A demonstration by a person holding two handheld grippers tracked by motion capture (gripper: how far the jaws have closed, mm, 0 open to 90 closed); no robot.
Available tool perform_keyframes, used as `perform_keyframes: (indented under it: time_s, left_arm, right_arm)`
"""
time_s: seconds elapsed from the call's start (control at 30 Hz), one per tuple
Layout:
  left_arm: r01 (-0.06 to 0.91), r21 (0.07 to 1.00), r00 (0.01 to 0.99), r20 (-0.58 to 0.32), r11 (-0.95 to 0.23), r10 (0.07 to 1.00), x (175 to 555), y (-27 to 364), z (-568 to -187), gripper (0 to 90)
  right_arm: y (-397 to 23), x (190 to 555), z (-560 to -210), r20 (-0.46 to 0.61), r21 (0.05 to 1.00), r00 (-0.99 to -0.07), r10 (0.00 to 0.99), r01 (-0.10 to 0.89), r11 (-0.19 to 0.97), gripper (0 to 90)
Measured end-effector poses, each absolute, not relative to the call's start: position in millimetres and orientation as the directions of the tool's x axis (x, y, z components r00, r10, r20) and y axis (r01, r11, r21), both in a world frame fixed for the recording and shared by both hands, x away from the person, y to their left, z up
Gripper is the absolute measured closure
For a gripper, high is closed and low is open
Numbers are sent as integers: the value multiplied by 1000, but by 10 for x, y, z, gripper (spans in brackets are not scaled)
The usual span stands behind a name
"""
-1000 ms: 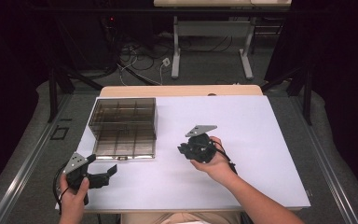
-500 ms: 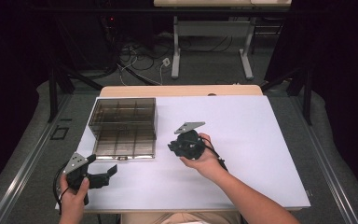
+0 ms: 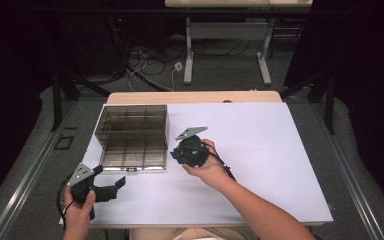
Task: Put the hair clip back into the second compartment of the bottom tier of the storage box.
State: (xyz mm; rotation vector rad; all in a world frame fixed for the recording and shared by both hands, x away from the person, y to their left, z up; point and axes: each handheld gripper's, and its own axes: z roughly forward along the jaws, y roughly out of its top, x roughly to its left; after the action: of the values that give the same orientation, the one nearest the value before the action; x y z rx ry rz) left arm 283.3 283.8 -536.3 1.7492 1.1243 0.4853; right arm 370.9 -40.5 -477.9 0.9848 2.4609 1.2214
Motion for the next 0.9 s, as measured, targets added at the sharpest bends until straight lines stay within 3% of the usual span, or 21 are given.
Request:
perform_keyframes:
  time_s: [0.9]
  left_arm:
    - [469,877,496,-165,-102,853,2827,2854,-5366,4]
  right_arm:
    - [175,3739,-4804,75,760,-791,607,439,479,810]
